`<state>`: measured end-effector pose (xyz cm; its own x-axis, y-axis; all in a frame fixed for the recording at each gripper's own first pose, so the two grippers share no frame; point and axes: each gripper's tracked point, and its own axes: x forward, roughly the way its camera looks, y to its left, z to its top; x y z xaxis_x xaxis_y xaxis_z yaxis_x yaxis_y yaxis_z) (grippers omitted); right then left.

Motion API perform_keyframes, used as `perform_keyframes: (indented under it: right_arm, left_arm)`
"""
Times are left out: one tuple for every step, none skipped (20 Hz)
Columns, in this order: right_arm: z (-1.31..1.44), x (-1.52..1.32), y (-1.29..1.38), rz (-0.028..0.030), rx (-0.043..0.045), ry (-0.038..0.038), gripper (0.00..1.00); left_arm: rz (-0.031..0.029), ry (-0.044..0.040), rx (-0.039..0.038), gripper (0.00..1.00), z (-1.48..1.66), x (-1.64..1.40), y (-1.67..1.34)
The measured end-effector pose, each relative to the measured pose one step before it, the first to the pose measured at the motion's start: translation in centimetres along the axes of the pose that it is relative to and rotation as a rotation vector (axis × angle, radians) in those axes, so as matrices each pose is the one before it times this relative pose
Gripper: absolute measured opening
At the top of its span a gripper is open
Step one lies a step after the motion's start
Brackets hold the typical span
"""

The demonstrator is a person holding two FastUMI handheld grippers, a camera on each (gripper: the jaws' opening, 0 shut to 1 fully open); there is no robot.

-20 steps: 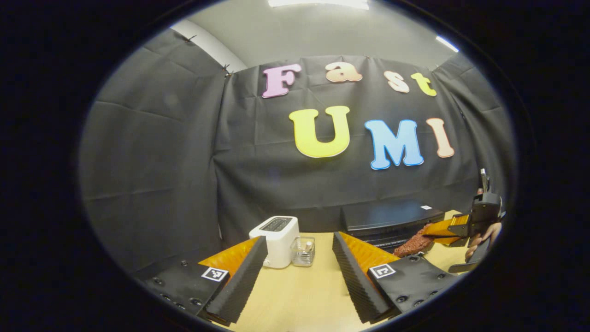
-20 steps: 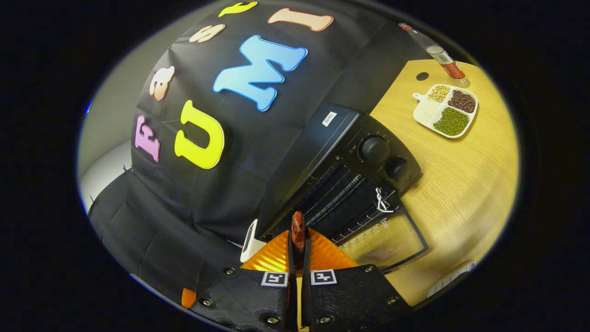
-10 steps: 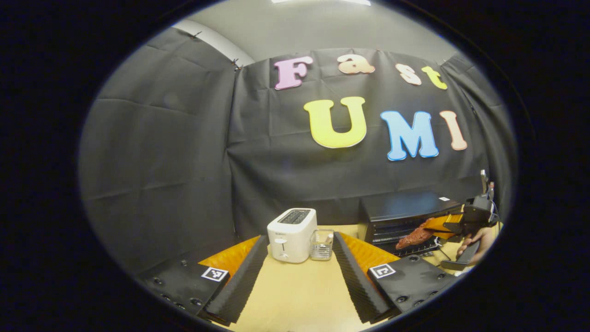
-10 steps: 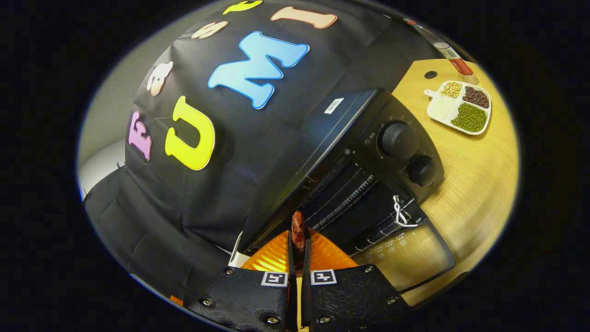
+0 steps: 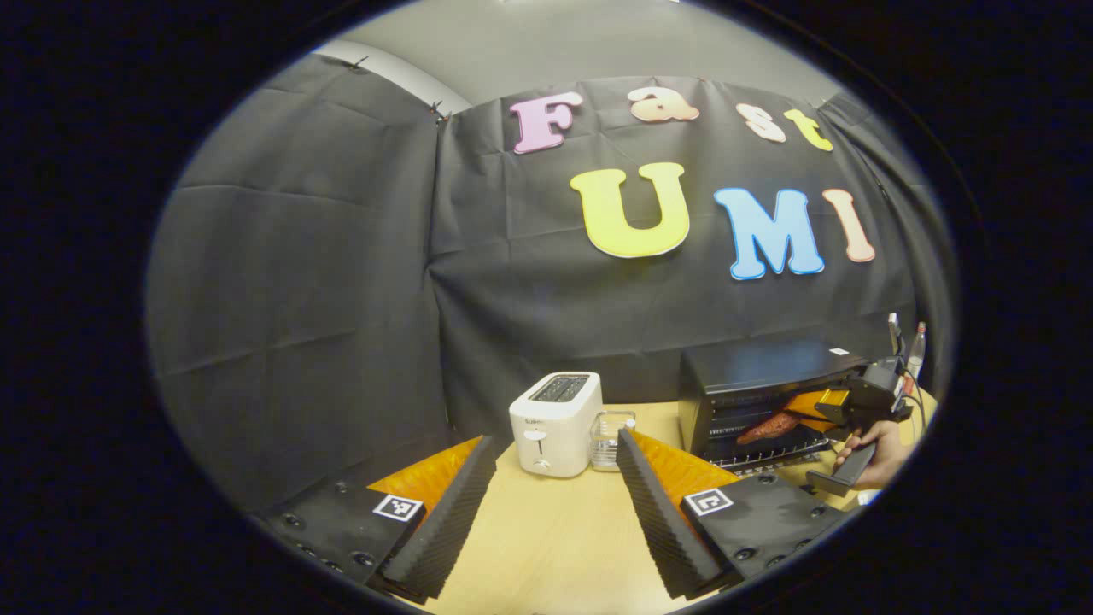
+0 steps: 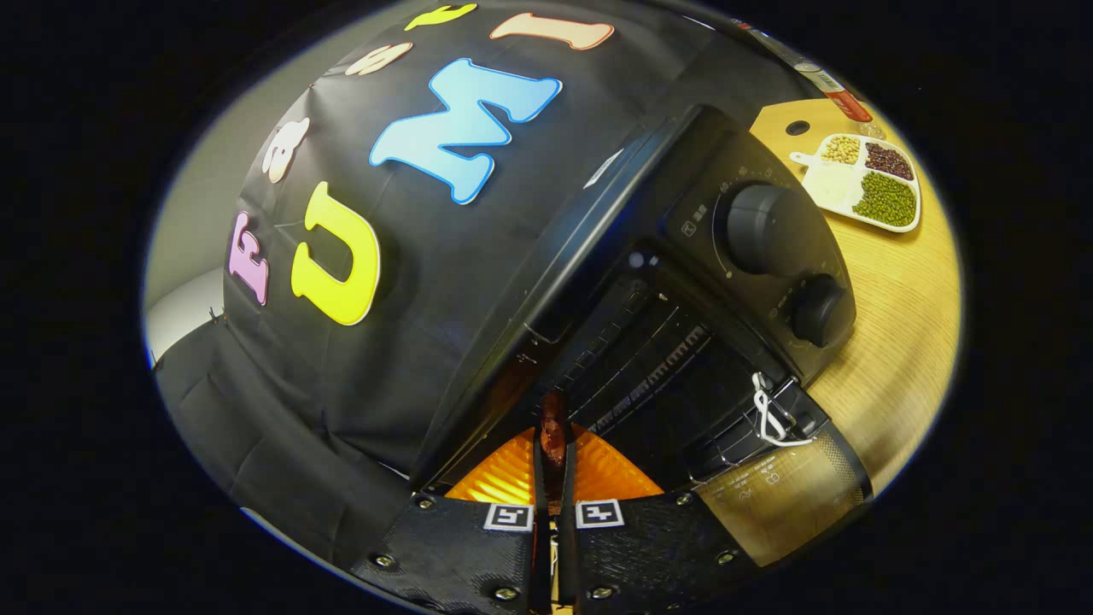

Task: Open the electric oven with the left hand, put the food in, and close the electric oven.

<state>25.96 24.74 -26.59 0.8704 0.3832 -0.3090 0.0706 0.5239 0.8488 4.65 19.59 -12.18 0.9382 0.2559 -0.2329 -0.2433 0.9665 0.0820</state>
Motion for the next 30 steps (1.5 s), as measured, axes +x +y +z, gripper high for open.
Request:
perform_keyframes:
  right_arm:
    - [-0.071, 0.207, -0.116, -0.00338, 0.00424, -0.00098, 0.04]
    - [-0.241, 0.238, -0.080, -0.00586, -0.00249, 0.00630, 0.04]
    - [-0.313, 0.108, -0.209, -0.00749, -0.00913, 0.01175, 0.04]
    - [0.189, -0.041, -0.112, -0.00519, -0.01461, -0.01455, 0.06]
    - [0.018, 0.105, -0.364, -0.00854, -0.02042, -0.00430, 0.08]
    - [0.054, 0.075, -0.108, -0.01296, -0.01459, 0.00092, 0.11]
    - [0.093, 0.048, -0.659, -0.03143, -0.01939, 0.00108, 0.13]
    - [0.020, -0.028, -0.352, -0.00955, -0.00689, 0.00054, 0.18]
    - [0.172, 0.097, -0.704, -0.03070, -0.01181, -0.00086, 0.20]
    - [0.242, -0.105, -0.402, -0.01378, -0.01178, -0.00430, 0.28]
    - [0.326, 0.005, -0.099, -0.00500, -0.01375, -0.01011, 0.29]
    - [0.342, -0.040, -0.223, -0.00746, -0.01613, -0.01241, 0.23]
    - [0.249, -0.200, 0.059, -0.00077, -0.01046, -0.01027, 0.37]
    - [0.165, -0.119, 0.436, 0.01234, -0.00656, -0.00584, 0.39]
    - [0.125, -0.178, 0.230, 0.01154, -0.00559, 0.00111, 0.60]
    - [0.261, -0.378, 0.073, 0.00429, -0.01460, -0.00503, 0.82]
    - [0.377, -0.296, -0.091, -0.00053, -0.02174, -0.00931, 0.93]
    - [0.326, -0.356, 0.103, 0.00139, -0.02256, -0.01242, 0.98]
    - [-0.007, -0.384, -0.283, -0.00395, -0.02545, -0.00312, 0.98]
    - [0.142, -0.552, 0.127, 0.00740, -0.02046, -0.00030, 0.98]
    - [0.114, -0.668, 0.300, 0.01336, -0.01707, 0.00471, 0.98]
    - [0.165, -0.744, 0.349, 0.01249, -0.01870, 0.00380, 0.98]
    - [0.357, -0.781, 0.274, 0.00923, -0.02376, 0.00094, 0.98]
    - [0.317, -1.010, 0.261, 0.01046, -0.02478, -0.00431, 0.98]
    - [0.491, -1.012, 0.397, 0.01287, -0.02613, -0.00584, 0.98]
    - [0.471, -1.021, 0.362, 0.01132, -0.02527, -0.00517, 0.98]
    - [0.564, -1.010, 0.276, 0.01083, -0.02335, -0.00436, 0.98]
    - [0.517, -1.075, 0.241, 0.01081, -0.02040, -0.00691, 0.98]
    - [0.679, -1.051, 0.105, 0.00725, -0.02048, -0.00671, 0.98]
    - [0.629, -1.114, -0.038, 0.00121, -0.02642, -0.00570, 0.98]
  left_arm:
    - [-0.00036, 0.00218, 0.00313, 0.90, -0.155, -0.050, 0.002]
    - [0.00070, -0.00051, 0.00340, 0.90, 0.020, 0.071, -0.038]
    - [0.00065, -0.00213, 0.00284, 0.95, 0.054, -0.038, 0.033]
    - [0.00238, -0.00017, 0.00253, 0.95, -0.063, 0.044, 0.108]
    - [0.00228, 0.00046, 0.00035, 0.95, 0.022, -0.065, 0.241]
    - [0.00213, 0.00069, -0.00272, 0.95, -0.083, -0.030, 0.136]
    - [0.00189, 0.00133, -0.00295, 0.95, -0.121, 0.007, 0.080]
    - [0.00300, 0.00139, -0.00178, 0.95, -0.091, 0.054, 0.042]
    - [0.00168, 0.00143, -0.00159, 0.90, -0.129, -0.034, 0.022]
    - [0.00041, 0.00030, -0.00169, 0.90, -0.048, -0.090, 0.063]
    - [-0.00036, -0.00034, -0.00033, 0.90, 0.055, 0.040, 0.014]
    - [0.00007, -0.00020, 0.00216, 0.90, 0.009, -0.065, 0.021]
    - [-0.00112, -0.00175, 0.00247, 0.90, 0.041, 0.013, -0.110]
    - [-0.00161, -0.00195, 0.00251, 0.90, 0.126, -0.021, -0.019]
    - [-0.00201, -0.00296, 0.00034, 0.90, 0.133, -0.012, -0.139]
    - [-0.00257, -0.00351, -0.00205, 0.91, 0.014, -0.077, -0.262]
    - [-0.00482, -0.00401, -0.00380, 0.91, 0.233, 0.050, -0.295]
    - [-0.00381, -0.00410, -0.00287, 0.92, 0.192, -0.184, -0.214]
    - [-0.00566, -0.00319, -0.00226, 0.92, 0.140, -0.007, -0.329]
    - [-0.00591, -0.00246, -0.00237, 0.93, 0.042, -0.059, -0.308]
    - [-0.00747, -0.00268, -0.00326, 0.94, 0.146, 0.041, -0.515]
    - [-0.00857, -0.00147, -0.00455, 0.94, 0.062, -0.097, -0.497]
    - [-0.01072, -0.00393, -0.00556, 0.95, 0.195, 0.074, -0.657]
    - [-0.00958, -0.00402, -0.00378, 0.95, 0.181, -0.108, -0.538]
    - [-0.01072, -0.00532, -0.00350, 0.95, 0.230, -0.082, -0.700]
    - [-0.01212, -0.00299, -0.00354, 0.96, 0.052, 0.002, -0.751]
    - [-0.01345, -0.00127, -0.00507, 0.90, 0.174, -0.065, -0.775]
    - [-0.01364, -0.00263, -0.00565, 0.90, 0.055, -0.119, -0.807]
    - [-0.01404, -0.00068, -0.00553, 0.90, 0.011, -0.015, -0.947]
    - [-0.01389, 0.00252, -0.00401, 0.90, -0.131, -0.110, -0.914]
